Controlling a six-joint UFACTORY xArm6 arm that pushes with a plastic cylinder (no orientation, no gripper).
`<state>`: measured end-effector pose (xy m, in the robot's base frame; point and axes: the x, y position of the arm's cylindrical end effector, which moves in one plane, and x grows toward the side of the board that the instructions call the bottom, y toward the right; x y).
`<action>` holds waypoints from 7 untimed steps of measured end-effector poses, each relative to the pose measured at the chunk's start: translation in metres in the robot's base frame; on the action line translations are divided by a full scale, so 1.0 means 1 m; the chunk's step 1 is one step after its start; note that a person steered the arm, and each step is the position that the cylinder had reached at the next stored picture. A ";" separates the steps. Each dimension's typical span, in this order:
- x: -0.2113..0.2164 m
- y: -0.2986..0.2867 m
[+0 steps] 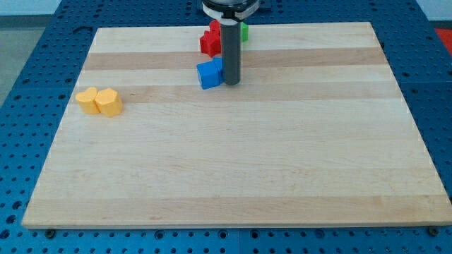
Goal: Push the blue cube to the center left
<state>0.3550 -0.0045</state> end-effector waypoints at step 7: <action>0.024 -0.053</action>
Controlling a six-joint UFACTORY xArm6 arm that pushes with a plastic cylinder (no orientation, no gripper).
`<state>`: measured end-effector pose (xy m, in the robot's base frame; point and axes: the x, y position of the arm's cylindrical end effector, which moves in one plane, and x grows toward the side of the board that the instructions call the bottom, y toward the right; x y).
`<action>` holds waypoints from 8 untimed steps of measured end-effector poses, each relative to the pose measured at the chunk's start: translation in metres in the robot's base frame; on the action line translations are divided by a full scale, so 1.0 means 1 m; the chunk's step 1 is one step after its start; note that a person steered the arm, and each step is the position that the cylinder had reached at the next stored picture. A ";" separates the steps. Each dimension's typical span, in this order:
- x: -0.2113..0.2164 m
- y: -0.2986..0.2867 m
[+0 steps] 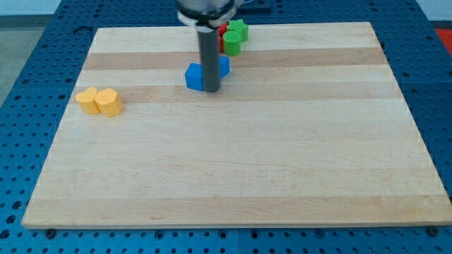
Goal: Push the blue cube to the center left
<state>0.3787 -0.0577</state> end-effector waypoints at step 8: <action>-0.042 -0.001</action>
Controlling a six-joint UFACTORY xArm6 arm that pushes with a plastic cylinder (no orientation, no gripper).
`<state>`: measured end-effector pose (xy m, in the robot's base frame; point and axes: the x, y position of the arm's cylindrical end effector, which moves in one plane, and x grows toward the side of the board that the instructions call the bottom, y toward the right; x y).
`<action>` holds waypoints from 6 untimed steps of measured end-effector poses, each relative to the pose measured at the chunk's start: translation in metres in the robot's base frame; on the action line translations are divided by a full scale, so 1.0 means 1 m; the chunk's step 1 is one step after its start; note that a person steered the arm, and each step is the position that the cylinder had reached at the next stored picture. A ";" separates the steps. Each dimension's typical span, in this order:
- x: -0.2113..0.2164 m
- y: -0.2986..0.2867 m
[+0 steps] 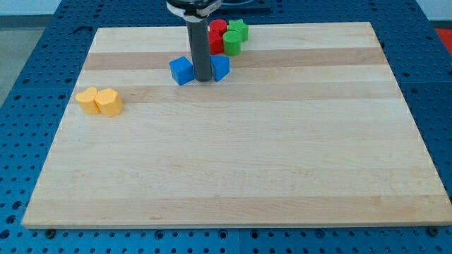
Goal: Push the blue cube to the center left
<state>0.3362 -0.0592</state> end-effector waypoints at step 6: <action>0.021 -0.141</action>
